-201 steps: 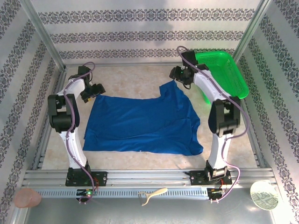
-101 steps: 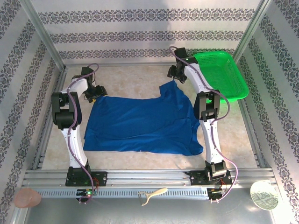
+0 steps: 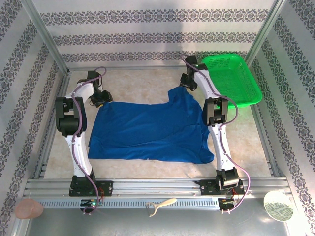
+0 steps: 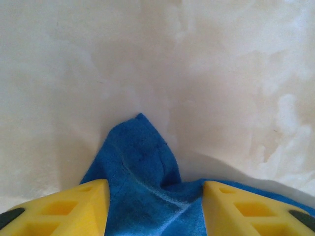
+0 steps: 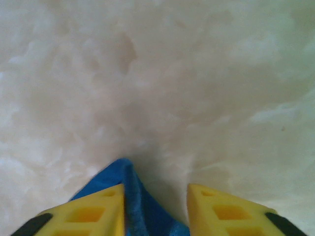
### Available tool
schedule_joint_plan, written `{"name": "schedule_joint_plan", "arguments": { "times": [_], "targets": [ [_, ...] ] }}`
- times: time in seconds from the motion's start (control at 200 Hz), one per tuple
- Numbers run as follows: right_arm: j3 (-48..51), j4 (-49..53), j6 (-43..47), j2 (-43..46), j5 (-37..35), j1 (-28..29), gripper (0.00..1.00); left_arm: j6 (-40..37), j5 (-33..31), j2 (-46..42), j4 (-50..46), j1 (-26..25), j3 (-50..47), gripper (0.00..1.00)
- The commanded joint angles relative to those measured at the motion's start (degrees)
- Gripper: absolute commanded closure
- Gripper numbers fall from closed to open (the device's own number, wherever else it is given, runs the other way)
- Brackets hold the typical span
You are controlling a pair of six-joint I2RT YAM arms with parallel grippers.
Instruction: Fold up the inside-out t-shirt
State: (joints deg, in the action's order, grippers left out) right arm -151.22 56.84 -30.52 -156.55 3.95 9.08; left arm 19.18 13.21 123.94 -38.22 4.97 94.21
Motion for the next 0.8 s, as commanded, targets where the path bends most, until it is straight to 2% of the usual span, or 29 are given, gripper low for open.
{"name": "schedule_joint_plan", "arguments": {
  "times": [0.0,0.06,0.1,0.15,0.26,0.39,0.58,0.794],
  "targets": [
    [-2.24,-0.03,-1.52,-1.29,1.96,-0.79,0.74,-2.67,-2.53,-0.48,-1.42,-0.92,1.37,0.49],
    [-2.24,-0.47,-1.85,-1.30,2.70,-1.00,0.82,-2.87,-3.49,-0.48,-1.41,-1.09,1.50,0.49],
    [-2.32,-0.70,-1.96,-1.27,2.98,-1.08,0.84,-3.01,-4.63,-0.56,-1.52,-1.19,1.65,0.49],
    [-2.34,-0.93,-1.94,-1.21,3.09,-1.17,0.84,-3.13,-6.15,-0.72,-1.51,-1.29,1.91,0.40],
    [-2.33,-1.42,-2.17,-1.20,3.42,-1.37,0.82,-3.31,-8.57,-0.92,-1.38,-1.37,2.67,0.29],
    [-2.24,-1.87,-2.35,-1.54,3.92,-1.48,0.74,-3.89,-8.48,-0.29,-1.48,-1.37,4.43,0.20],
    [-2.21,-2.52,-3.54,-2.17,5.21,-1.70,0.73,-4.81,-7.09,2.82,-3.36,-2.23,6.95,0.22],
    [-2.15,-2.79,-4.11,-2.24,7.09,-2.10,0.84,-5.02,-6.85,4.36,-3.41,-3.12,6.34,0.29]
  ]
}}
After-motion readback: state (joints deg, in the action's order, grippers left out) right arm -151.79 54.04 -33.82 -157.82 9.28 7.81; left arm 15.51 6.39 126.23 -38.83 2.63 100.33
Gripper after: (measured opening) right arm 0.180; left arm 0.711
